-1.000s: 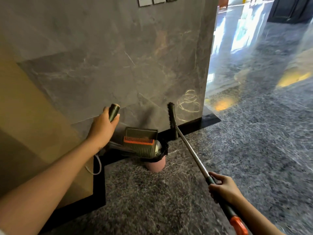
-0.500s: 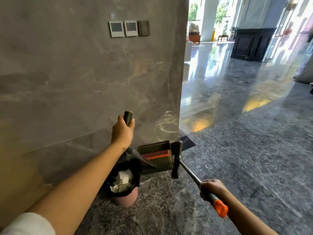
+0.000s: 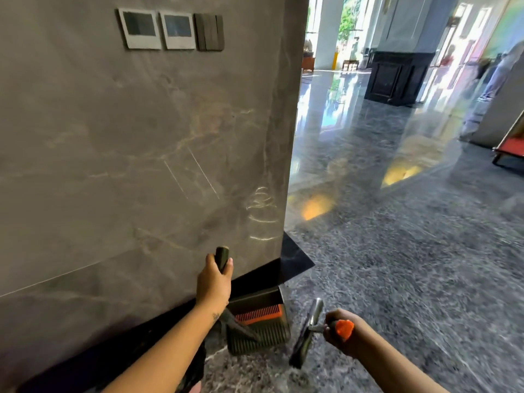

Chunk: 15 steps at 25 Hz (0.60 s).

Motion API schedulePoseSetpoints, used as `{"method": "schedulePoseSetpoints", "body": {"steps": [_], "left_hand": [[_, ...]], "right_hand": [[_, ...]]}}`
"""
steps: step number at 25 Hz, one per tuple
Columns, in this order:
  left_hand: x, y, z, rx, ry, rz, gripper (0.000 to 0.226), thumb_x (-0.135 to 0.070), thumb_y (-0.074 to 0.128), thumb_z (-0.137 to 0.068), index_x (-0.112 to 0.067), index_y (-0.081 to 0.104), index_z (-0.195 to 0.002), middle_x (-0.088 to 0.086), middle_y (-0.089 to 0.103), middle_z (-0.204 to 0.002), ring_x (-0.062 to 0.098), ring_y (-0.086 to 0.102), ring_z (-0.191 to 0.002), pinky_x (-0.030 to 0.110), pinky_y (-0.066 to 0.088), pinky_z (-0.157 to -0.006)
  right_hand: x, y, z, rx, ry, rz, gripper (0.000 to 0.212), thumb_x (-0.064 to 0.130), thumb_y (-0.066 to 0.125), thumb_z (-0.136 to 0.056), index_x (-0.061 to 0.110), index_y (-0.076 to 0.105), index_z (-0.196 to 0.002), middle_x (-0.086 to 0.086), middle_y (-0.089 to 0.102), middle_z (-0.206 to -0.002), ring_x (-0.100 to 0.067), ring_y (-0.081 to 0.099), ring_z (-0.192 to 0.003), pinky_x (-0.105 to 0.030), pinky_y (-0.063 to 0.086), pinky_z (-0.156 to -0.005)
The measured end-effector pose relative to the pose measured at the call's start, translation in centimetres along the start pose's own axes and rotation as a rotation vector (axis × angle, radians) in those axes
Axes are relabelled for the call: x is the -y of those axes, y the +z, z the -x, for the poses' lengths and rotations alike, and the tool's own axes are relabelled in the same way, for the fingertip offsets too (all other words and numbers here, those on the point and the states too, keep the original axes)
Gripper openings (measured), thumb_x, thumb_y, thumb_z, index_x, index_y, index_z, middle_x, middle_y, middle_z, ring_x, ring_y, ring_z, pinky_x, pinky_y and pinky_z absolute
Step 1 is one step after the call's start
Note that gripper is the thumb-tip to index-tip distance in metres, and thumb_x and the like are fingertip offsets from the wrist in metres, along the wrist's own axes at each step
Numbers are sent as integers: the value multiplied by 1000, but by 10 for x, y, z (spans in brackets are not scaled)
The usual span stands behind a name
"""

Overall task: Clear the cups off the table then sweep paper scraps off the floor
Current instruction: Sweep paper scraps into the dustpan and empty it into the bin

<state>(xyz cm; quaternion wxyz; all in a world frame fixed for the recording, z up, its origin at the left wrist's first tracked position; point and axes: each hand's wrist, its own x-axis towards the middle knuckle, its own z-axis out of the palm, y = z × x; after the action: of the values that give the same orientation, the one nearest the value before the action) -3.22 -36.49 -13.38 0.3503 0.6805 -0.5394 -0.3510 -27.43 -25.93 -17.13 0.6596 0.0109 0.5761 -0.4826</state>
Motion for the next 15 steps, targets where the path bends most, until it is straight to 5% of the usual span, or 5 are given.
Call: {"method": "schedulePoseSetpoints", "body": {"steps": [3,7,11,13,15], "left_hand": [[-4,30,-58,51,-50,-20,30,-32,49,-97,-3,44,-104,25,59,-87,45,63,-78,38,49,-52],[1,54,-118,73,-131,-73,27,-32,48,-97,-7,42,-102,18,54,-80,30,53,-53,26,37,-34],[14,75,-174,34,-235,-76,26,-32,49,-97,-7,44,-102,12,51,-73,27,51,-51,27,37,-38],[19,83,-197,7,-274,-72,29,-31,50,-96,-4,46,-106,17,54,-77,33,56,-58,29,40,-43],[24,94,-226,-37,-303,-62,30,-30,51,-96,-3,45,-107,18,53,-77,33,55,-57,31,42,-44]], "right_hand": [[43,43,-52,-60,24,-69,31,-3,34,-94,6,38,-64,-2,44,-32,-9,43,-24,-14,39,-32],[83,95,-120,-168,43,-72,35,-4,34,-94,7,31,-60,-13,37,-44,-16,41,-21,-17,37,-24],[133,150,-182,-82,111,-97,32,1,36,-94,6,36,-62,-16,41,-55,-22,44,-50,-17,39,-26],[154,176,-207,-2,86,48,26,0,38,-95,8,43,-71,-10,42,-71,-17,43,-63,-16,46,-34],[181,211,-240,118,66,114,24,-3,43,-95,15,46,-79,-4,47,-83,-14,52,-76,-16,55,-60]]}}
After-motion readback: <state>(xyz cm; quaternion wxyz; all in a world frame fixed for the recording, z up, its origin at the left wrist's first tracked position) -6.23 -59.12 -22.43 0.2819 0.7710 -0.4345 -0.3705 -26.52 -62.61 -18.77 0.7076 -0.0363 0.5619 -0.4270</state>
